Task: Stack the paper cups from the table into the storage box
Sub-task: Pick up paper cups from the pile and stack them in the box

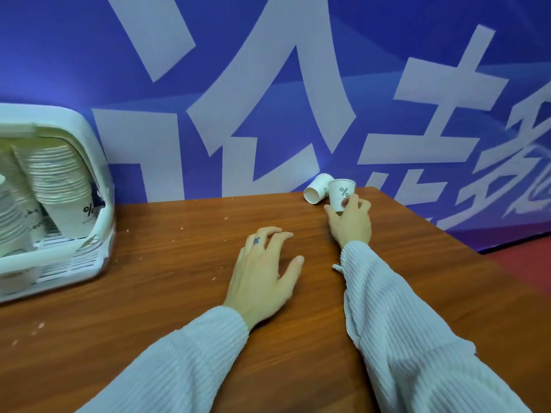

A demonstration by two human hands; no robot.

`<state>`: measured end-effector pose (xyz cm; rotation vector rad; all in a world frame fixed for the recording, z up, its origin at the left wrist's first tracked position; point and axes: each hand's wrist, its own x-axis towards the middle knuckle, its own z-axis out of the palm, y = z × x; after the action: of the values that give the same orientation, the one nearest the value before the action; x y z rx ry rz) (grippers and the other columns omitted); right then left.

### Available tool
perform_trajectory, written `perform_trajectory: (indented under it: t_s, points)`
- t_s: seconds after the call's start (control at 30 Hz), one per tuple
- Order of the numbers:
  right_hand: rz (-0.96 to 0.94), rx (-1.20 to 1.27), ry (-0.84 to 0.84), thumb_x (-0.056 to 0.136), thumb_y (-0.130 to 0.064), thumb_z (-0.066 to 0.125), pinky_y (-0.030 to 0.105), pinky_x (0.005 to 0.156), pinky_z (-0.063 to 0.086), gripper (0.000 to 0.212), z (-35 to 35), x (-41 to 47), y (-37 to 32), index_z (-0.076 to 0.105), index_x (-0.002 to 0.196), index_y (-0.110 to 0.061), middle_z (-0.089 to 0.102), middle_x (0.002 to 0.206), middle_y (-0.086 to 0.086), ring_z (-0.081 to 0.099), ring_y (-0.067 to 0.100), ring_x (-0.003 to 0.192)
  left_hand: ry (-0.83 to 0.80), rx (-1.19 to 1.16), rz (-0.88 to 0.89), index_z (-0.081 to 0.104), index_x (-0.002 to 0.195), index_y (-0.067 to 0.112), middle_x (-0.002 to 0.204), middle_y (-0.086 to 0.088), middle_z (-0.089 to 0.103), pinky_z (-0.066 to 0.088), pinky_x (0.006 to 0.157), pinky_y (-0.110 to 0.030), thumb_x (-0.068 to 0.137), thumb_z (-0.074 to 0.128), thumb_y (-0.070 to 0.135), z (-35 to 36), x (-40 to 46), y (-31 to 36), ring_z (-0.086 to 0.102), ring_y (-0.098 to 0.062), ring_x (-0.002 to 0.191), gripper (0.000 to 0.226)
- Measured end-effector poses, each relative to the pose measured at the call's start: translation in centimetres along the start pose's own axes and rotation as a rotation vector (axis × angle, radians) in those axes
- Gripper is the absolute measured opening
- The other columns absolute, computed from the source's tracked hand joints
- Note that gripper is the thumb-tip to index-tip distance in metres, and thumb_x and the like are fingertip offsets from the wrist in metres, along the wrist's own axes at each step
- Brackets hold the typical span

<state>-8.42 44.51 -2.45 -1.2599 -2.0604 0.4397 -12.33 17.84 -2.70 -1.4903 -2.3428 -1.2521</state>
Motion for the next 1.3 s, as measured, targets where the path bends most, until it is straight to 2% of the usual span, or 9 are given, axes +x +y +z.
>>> perform_trajectory:
  t_s: [0.1, 0.23, 0.37, 0.6, 0.8, 1.0, 1.1, 1.2, 1.3]
  points:
    - [0.063, 0.103, 0.099, 0.095, -0.037, 0.064, 0.038, 0.075, 0.047, 0.033, -1.0, -0.5, -0.1, 0.047, 0.116, -0.018, 0.048, 0.127, 0.008, 0.062, 0.032, 0.098, 0.006, 0.0, -0.007, 0.047, 0.142, 0.037, 0.146, 0.019, 0.034, 0.047, 0.105, -0.04, 0.098, 0.047, 0.057, 0.0, -0.3, 0.0, 0.036, -0.004, 0.133, 0.048]
    - [-0.044, 0.129, 0.051, 0.089, -0.041, 0.07, 0.045, 0.107, 0.047, 0.077, -0.8, -0.3, -0.2, 0.032, 0.154, -0.025, 0.038, 0.158, 0.007, 0.045, 0.029, 0.14, 0.008, 0.013, -0.01, 0.045, 0.143, 0.038, 0.147, 0.021, 0.032, 0.05, 0.103, -0.039, 0.098, 0.045, 0.059, 0.0, -0.5, 0.1, 0.037, -0.003, 0.132, 0.049]
    - [-0.152, -0.016, -0.11, 0.09, -0.044, 0.069, 0.047, 0.106, 0.048, 0.076, 0.0, 0.1, -0.1, 0.034, 0.156, -0.03, 0.052, 0.146, 0.004, 0.052, 0.028, 0.132, 0.004, 0.017, -0.019, 0.045, 0.143, 0.037, 0.147, 0.02, 0.032, 0.047, 0.106, -0.039, 0.099, 0.046, 0.057, -0.1, -0.3, 0.0, 0.036, -0.003, 0.133, 0.049]
    - [-0.377, -0.222, -0.149, 0.087, -0.027, 0.066, 0.045, 0.128, 0.014, 0.091, 0.8, 0.0, -0.7, 0.018, 0.163, -0.025, 0.008, 0.173, 0.002, 0.008, 0.027, 0.159, 0.01, 0.025, -0.025, 0.045, 0.143, 0.036, 0.147, 0.018, 0.033, 0.048, 0.104, -0.038, 0.099, 0.049, 0.053, 0.0, -0.1, -0.1, 0.043, -0.005, 0.126, 0.048]
    - [-0.461, -0.318, 0.01, 0.081, -0.039, 0.071, 0.041, 0.112, 0.039, 0.072, 1.6, -0.8, -1.4, 0.045, 0.146, -0.021, 0.048, 0.144, 0.008, 0.045, 0.029, 0.134, 0.047, 0.012, -0.044, 0.045, 0.145, 0.033, 0.148, 0.015, 0.034, 0.04, 0.113, -0.037, 0.099, 0.052, 0.047, -0.3, -0.2, -0.2, 0.034, -0.005, 0.136, 0.048]
    - [-0.295, 0.059, -0.042, 0.08, -0.047, 0.078, 0.033, 0.09, 0.047, 0.061, -0.9, -3.3, -3.0, 0.047, 0.127, -0.022, 0.057, 0.119, -0.003, 0.056, 0.018, 0.107, 0.061, -0.094, -0.14, 0.038, 0.15, 0.03, 0.149, 0.011, 0.036, 0.039, 0.114, -0.038, 0.096, 0.06, 0.046, -0.6, 0.1, -0.2, 0.034, -0.009, 0.138, 0.06]
    - [-0.224, 0.721, -0.371, 0.085, -0.043, 0.074, 0.027, 0.086, 0.049, 0.048, -2.0, -8.1, -5.7, 0.053, 0.122, -0.023, 0.064, 0.116, -0.006, 0.062, 0.009, 0.104, 0.063, -0.427, -0.314, 0.007, 0.159, 0.04, 0.161, 0.008, 0.029, 0.035, 0.116, -0.04, 0.081, 0.073, 0.062, -0.9, 0.3, -0.4, 0.032, -0.011, 0.146, 0.105]
    - [-0.398, 0.718, -0.598, 0.095, -0.045, 0.056, 0.028, 0.084, 0.05, 0.032, -1.5, -11.0, -7.2, 0.066, 0.104, -0.016, 0.069, 0.096, -0.006, 0.063, 0.007, 0.092, 0.168, -0.619, -0.433, -0.007, 0.158, 0.045, 0.15, 0.005, 0.044, 0.046, 0.104, -0.038, 0.078, 0.079, 0.059, -1.6, 0.9, -0.8, 0.052, -0.014, 0.128, 0.118]
    - [-0.268, 0.732, -0.314, 0.1, -0.044, 0.052, 0.037, 0.095, 0.053, 0.034, -0.1, -7.7, -8.0, 0.07, 0.109, -0.018, 0.072, 0.104, -0.005, 0.066, 0.012, 0.101, 0.218, -0.663, -0.479, -0.001, 0.159, 0.044, 0.149, 0.007, 0.044, 0.049, 0.095, -0.031, 0.086, 0.078, 0.045, -1.7, 0.9, -1.2, 0.051, -0.012, 0.125, 0.108]
